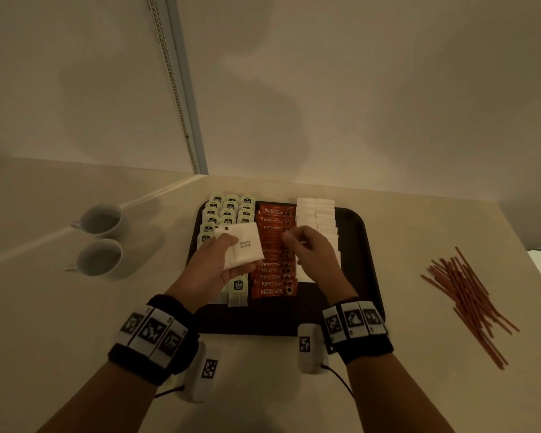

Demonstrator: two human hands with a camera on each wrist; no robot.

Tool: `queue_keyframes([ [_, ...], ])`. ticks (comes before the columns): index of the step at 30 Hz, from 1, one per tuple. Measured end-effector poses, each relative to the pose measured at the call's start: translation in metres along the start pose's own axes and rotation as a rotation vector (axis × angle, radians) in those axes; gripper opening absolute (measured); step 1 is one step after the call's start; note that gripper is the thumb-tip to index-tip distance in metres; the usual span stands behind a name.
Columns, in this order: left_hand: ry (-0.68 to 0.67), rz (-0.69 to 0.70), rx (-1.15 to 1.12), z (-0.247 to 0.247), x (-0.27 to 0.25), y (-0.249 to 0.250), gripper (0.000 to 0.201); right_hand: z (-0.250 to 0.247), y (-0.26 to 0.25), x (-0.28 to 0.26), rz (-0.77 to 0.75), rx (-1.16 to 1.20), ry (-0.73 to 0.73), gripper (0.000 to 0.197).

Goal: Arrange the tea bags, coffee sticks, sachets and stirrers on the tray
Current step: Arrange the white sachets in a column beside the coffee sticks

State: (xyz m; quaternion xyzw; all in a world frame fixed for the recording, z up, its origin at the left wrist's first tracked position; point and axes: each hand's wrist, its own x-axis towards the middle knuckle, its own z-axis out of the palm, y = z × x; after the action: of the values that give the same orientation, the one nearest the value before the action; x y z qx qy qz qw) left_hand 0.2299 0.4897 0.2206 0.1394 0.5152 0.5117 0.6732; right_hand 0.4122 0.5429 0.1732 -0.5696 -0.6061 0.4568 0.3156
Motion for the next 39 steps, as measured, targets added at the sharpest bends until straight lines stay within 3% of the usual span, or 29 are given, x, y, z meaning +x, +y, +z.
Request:
queue_keyframes([
  [3,0.003,0.053,0.121,0.005,0.0,-0.003,0.022,0.01,-0.041,-0.007,-0.081,0.091,-0.202,0.017],
  [6,-0.044,0.124,0.222,0.004,-0.003,-0.006,0.015,0.014,-0.057,-0.009,-0.12,0.117,-0.133,0.014],
  [9,-0.063,0.221,0.297,0.003,-0.006,-0.009,0.022,0.015,-0.058,-0.009,-0.054,0.288,-0.074,0.013],
  [12,0.036,0.281,0.256,0.002,-0.004,-0.008,0.027,0.01,-0.054,-0.012,-0.003,0.378,-0.107,0.014],
  [15,0.104,0.316,0.237,0.002,0.0,-0.004,0.024,0.002,-0.05,-0.019,0.03,0.316,-0.267,0.022],
  [18,0.092,0.321,0.326,0.004,0.001,-0.001,0.014,-0.001,-0.051,-0.024,0.026,0.216,-0.371,0.021],
  [23,0.011,0.293,0.434,0.007,0.002,-0.001,0.008,-0.008,-0.048,-0.022,-0.004,0.205,-0.276,0.01],
  [25,-0.013,0.221,0.339,0.008,-0.001,0.0,0.005,-0.018,-0.039,-0.022,0.042,0.289,-0.221,0.014],
  [28,-0.004,0.082,0.114,0.0,-0.003,-0.001,0.022,-0.042,-0.014,-0.019,0.125,0.378,-0.038,0.019],
  [33,0.0,0.025,-0.015,-0.011,-0.005,-0.01,0.031,-0.069,0.045,-0.015,0.328,0.086,0.197,0.018],
  [36,-0.042,0.01,-0.005,-0.011,-0.004,-0.012,0.036,-0.073,0.082,-0.015,0.41,-0.125,0.224,0.022],
  [39,-0.053,0.013,-0.009,-0.011,-0.002,-0.011,0.039,-0.068,0.101,-0.014,0.464,-0.191,0.217,0.026],
])
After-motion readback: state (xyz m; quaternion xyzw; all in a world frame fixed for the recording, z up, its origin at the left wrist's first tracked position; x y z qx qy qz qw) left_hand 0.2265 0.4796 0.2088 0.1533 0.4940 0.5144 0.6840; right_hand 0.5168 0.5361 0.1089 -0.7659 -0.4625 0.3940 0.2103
